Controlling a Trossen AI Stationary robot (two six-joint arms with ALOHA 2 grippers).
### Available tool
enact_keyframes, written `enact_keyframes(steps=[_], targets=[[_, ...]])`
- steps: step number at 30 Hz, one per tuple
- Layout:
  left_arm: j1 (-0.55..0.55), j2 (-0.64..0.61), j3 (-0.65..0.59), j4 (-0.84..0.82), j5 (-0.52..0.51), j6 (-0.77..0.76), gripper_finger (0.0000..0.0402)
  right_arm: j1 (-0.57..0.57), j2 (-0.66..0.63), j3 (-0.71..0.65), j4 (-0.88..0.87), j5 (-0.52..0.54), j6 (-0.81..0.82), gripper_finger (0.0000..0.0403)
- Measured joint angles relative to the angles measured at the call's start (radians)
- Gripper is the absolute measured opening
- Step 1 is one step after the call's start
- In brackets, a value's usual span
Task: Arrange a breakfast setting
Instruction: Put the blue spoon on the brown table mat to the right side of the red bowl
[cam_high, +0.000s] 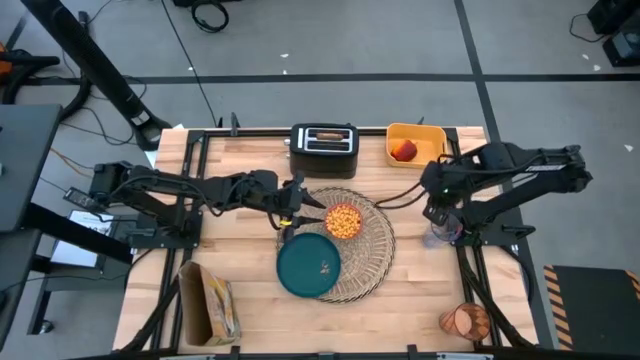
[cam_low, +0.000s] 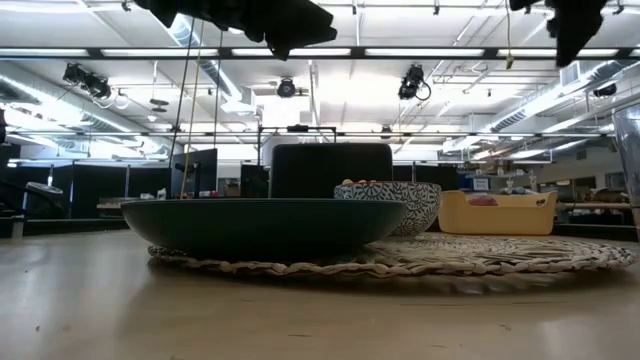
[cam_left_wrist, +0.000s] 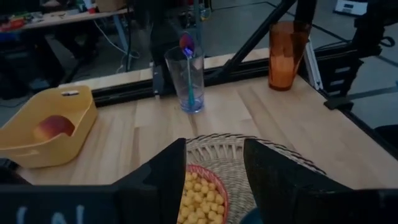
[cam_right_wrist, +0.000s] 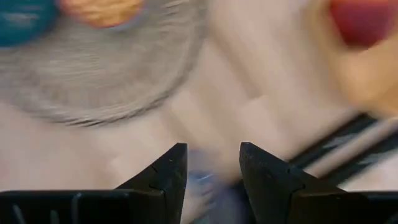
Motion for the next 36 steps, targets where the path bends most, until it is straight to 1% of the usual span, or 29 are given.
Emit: enact_keyframes(steps=[1, 3, 7, 11, 19, 22, 26, 29, 33, 36], targets=[[0.000, 0.000, 0.000, 0.000, -0.002, -0.012, 0.0169, -0.007, 0.003, 0.017, 0.001, -0.044, 0.038, 0.0153], [0.000, 0.000, 0.000, 0.003, -0.002, -0.021, 0.0169, -0.017, 0.013, 0.036, -0.032, -0.093, 0.121, 0.0153], [0.000, 0.000, 0.000, 0.006, -0.004, -0.052, 0.0169, -0.014, 0.000, 0.031, -0.033, -0.200, 0.236, 0.0153], [-0.002, 0.000, 0.000, -0.005, -0.004, -0.104, 0.0169, 0.014, -0.002, 0.020, -0.029, -0.275, 0.394, 0.0154], [-0.009, 0.000, 0.000, -0.014, -0.005, -0.237, 0.0169, 0.120, -0.004, 0.020, -0.030, -0.417, 0.702, 0.0154], [-0.029, 0.000, 0.000, -0.028, -0.044, -0.257, 0.0169, 0.180, -0.005, 0.000, -0.031, -0.463, 0.824, 0.0153], [-0.074, 0.000, 0.000, -0.066, -0.124, -0.273, 0.0169, 0.254, -0.005, -0.060, -0.030, -0.473, 0.960, 0.0153], [-0.112, 0.000, 0.000, -0.090, -0.182, -0.276, 0.0169, 0.284, -0.005, -0.131, -0.031, -0.464, 1.034, 0.0154], [-0.156, 0.000, 0.000, -0.100, -0.236, -0.276, 0.0169, 0.293, -0.004, -0.207, -0.031, -0.493, 1.066, 0.0156], [-0.176, 0.000, 0.000, -0.099, -0.280, -0.266, 0.0169, 0.289, -0.015, -0.245, -0.032, -0.448, 1.084, 0.0156]])
